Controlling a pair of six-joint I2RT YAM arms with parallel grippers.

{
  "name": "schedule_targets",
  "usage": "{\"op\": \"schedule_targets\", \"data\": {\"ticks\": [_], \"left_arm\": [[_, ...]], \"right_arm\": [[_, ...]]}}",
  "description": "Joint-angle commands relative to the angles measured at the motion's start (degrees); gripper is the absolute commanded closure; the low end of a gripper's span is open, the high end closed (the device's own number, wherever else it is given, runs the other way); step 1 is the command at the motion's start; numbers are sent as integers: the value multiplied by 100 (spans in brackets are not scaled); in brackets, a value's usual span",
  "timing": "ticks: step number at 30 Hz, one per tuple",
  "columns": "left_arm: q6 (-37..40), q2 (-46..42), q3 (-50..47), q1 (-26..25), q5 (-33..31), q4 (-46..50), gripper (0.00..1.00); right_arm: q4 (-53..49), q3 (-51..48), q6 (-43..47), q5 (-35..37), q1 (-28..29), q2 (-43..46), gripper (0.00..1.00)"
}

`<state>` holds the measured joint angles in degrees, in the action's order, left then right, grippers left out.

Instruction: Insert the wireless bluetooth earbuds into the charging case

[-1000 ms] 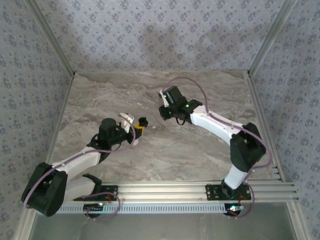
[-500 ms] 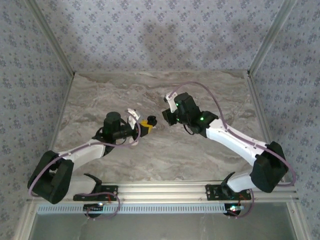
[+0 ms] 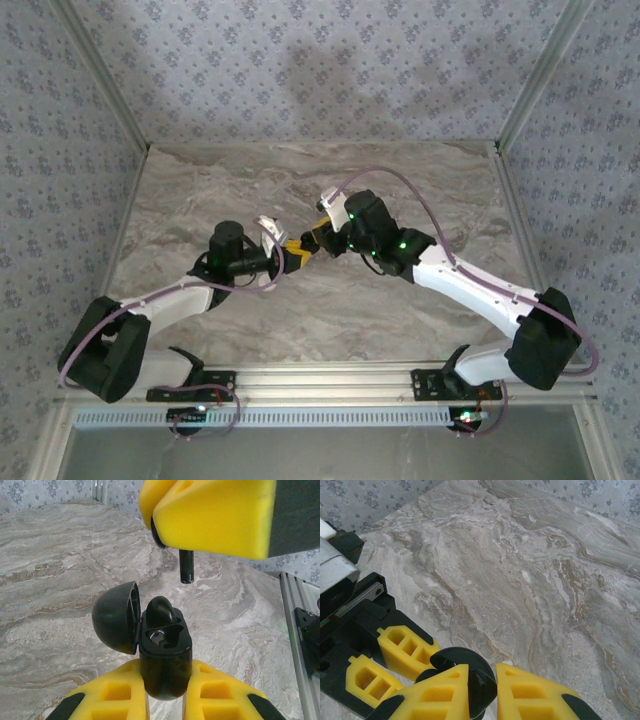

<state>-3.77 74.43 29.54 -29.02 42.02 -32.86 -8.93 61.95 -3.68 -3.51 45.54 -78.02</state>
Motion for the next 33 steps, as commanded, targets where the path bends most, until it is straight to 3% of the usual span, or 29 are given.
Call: {"op": "schedule_targets", "data": {"ticks": [1, 33], "left_arm": [[-42, 27, 202, -34, 226, -239, 91], [-100, -161, 219, -35, 157, -353, 91]], "right_arm": [[162, 22, 149, -141, 43, -18, 81], [-94, 12, 366, -427, 134, -213, 81]]}}
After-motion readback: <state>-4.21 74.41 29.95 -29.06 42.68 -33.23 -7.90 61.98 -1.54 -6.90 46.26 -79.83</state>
